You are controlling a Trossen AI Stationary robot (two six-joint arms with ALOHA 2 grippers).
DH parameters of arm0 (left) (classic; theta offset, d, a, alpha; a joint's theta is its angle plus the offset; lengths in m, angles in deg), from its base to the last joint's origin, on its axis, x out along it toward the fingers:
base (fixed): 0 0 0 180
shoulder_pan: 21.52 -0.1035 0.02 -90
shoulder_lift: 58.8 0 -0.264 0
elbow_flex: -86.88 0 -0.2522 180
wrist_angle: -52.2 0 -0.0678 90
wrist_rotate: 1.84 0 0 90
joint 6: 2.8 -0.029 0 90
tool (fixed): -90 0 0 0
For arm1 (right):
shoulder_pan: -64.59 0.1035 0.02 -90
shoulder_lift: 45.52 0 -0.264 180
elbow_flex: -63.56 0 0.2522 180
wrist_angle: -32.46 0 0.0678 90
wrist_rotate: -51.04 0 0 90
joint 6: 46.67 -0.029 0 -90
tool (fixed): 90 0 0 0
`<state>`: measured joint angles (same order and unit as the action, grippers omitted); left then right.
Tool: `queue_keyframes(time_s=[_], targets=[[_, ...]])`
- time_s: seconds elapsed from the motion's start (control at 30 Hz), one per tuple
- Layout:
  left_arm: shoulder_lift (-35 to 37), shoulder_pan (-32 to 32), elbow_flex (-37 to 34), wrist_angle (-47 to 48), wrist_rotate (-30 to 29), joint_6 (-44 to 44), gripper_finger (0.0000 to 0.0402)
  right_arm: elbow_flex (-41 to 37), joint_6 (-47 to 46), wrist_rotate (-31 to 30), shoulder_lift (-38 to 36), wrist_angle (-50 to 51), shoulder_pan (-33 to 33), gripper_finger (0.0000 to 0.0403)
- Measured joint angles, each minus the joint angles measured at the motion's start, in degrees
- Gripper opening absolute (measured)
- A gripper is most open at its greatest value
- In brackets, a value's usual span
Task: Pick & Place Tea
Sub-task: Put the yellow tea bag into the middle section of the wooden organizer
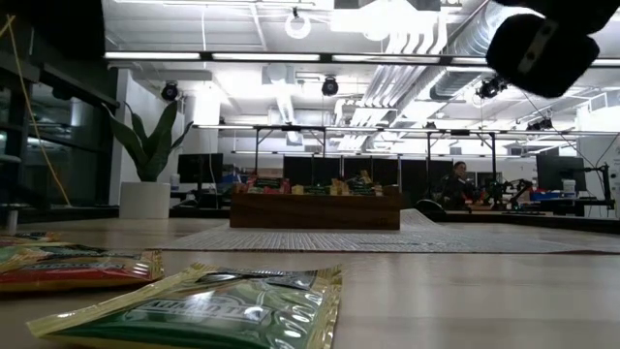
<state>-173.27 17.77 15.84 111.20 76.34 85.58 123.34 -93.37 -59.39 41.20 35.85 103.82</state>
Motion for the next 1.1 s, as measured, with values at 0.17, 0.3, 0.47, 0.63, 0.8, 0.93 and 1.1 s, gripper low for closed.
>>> queue_keyframes(time_s=[0.17, 0.3, 0.47, 0.63, 0.8, 0.93, 1.1], targets=[[0.0, 1.3, -2.3, -1.8, -1.8, 3.0, 0.0131, 0.0, -3.2, -0.5, 4.6, -5.8, -0.6, 0.0000], [-0.2, 2.1, -3.6, -4.7, -1.1, 3.2, 0.0091, 0.2, -3.9, -0.6, 7.1, -10.1, -1.4, 0.0000], [-2.8, 2.0, -4.1, -9.3, -2.5, 3.0, 0.0016, 2.5, -3.3, -3.0, 8.9, -10.0, -1.4, 0.0000], [-5.6, 1.2, -4.0, -12.5, -2.0, 1.0, 0.0008, 7.1, 4.0, 1.8, 10.0, -7.3, -2.8, 0.0000], [-6.8, 0.5, -3.9, -13.0, -0.8, 0.0, 0.0003, 13.9, 5.7, 7.6, 11.0, 4.7, -5.9, 0.0000], [-8.3, 0.1, -3.9, -12.5, -0.7, 1.1, 0.0001, 17.0, -1.3, 8.2, 11.7, 13.5, -8.2, 0.0000], [-10.3, 0.0, -3.7, -14.5, 0.9, 1.5, 0.0001, 16.3, -3.2, 12.9, 13.4, 13.5, -9.3, 0.0001]])
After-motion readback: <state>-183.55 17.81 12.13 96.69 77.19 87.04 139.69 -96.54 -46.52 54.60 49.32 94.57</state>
